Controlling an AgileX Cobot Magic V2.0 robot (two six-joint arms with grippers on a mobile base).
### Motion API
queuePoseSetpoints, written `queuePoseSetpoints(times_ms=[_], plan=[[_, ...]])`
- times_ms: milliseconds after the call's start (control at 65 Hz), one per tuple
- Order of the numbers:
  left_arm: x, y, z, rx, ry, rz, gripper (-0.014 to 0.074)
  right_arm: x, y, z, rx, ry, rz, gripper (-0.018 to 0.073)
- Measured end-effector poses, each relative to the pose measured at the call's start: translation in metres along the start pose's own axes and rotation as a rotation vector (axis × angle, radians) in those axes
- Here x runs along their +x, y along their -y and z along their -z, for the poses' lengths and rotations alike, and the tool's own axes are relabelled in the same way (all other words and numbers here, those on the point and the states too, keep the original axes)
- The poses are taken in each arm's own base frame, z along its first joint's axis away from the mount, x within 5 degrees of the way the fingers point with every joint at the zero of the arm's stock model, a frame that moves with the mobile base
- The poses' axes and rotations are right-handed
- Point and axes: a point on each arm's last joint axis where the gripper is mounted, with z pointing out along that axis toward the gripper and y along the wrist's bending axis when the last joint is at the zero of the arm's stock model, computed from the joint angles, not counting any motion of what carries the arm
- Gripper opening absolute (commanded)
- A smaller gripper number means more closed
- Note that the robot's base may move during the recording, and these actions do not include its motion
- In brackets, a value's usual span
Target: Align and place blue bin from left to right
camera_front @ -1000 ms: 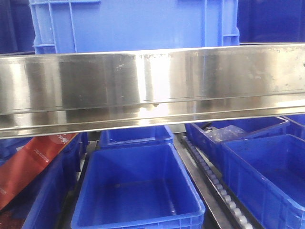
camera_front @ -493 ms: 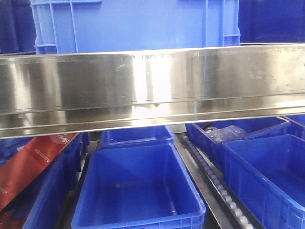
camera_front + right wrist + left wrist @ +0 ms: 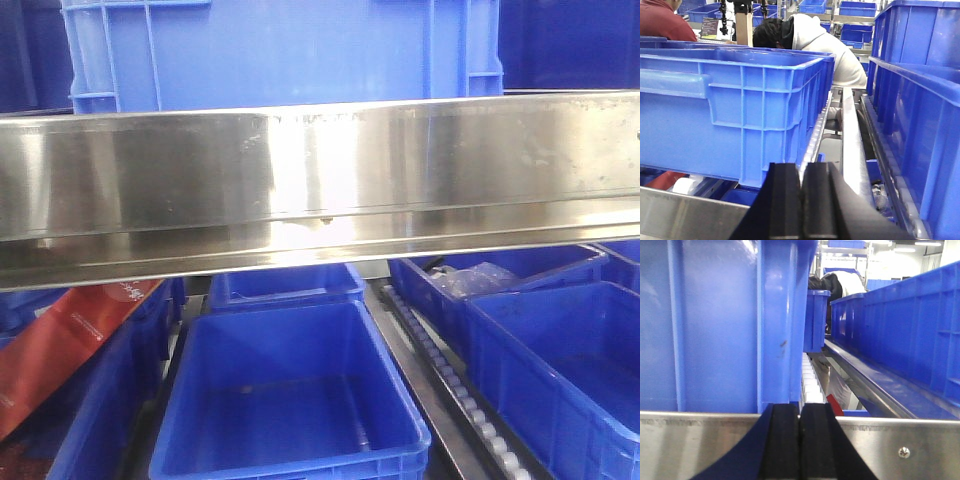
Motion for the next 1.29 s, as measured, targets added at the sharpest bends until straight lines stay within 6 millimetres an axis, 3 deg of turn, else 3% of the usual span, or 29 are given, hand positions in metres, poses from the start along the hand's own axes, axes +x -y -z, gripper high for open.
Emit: queuePoseSetpoints(times_ms=[862,1047,1293], plan=[[0.0,0.0,0.0,0.0,0.0,0.0,-0.0111,0.003,0.003,0.001,0.031,-0.009,0.053,-0.0071],[0.0,0.0,0.0,0.0,0.0,0.0,-0.0111,0.028,0.016,0.013,0.167,-0.039,0.054,-0.0071],[0.0,0.0,0.0,0.0,0.0,0.0,-0.0111,0.082,0.021,0.042,0.345,-0.012,-0.009,-0.0071]])
